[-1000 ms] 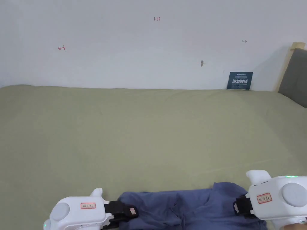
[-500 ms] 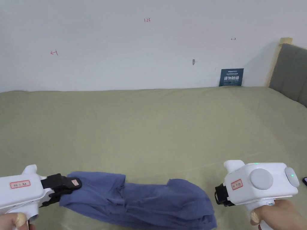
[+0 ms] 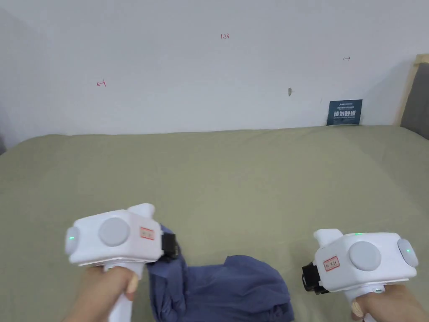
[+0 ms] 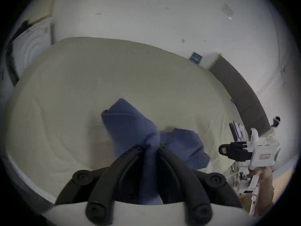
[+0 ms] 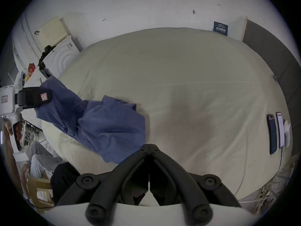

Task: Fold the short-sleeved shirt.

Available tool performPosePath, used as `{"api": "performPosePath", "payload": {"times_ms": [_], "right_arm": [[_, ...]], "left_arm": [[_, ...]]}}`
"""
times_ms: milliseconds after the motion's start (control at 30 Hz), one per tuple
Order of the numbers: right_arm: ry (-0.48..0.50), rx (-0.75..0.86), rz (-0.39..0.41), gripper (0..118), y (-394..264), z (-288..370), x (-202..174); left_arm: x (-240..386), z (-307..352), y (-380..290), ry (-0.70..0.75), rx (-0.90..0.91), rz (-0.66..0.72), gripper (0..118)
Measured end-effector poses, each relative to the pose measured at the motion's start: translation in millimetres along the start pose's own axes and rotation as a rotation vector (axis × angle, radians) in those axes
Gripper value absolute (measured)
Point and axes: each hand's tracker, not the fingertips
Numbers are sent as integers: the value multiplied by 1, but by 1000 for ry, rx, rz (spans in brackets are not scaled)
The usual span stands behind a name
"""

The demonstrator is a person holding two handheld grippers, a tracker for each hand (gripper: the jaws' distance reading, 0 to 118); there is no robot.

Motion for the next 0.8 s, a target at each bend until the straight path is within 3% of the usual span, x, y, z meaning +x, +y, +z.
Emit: {"api": "performPosePath", "payload": {"times_ms": [100,133,200,233,300,333,433,567,600,700,800], "right_arm": [[-25,12,-24,0,-6,9,18],[-34,12,-37,0,-7,12,23],[-49,5,-54,0,-11,15,34],[-54,-1,-56,0,-13,15,38],[-65,-5,-56,0,-18,15,42],[-67,-11,-55,0,-19,14,44],[-69,-29,-54,0,-20,8,45],[-53,-31,-40,0,-17,6,38],[-44,-31,-36,0,-16,5,35],[-33,-27,-9,0,-11,3,25],[-24,-15,12,0,-8,2,15]], "left_arm": [[37,-36,0,-82,-64,-14,15],[46,-47,-1,-105,-87,-36,28],[60,-66,-6,-165,-114,-48,74],[57,-74,-8,-256,-123,-9,74],[49,-80,-11,-423,-133,127,87],[46,-80,-16,-487,-113,185,88],[20,-76,-16,-555,-38,228,88],[-16,-72,-20,-369,-28,253,82],[-20,-77,-23,-391,-41,277,74],[-26,-100,-34,-406,-77,316,19],[-1,-137,-53,-418,-179,276,14]]}}
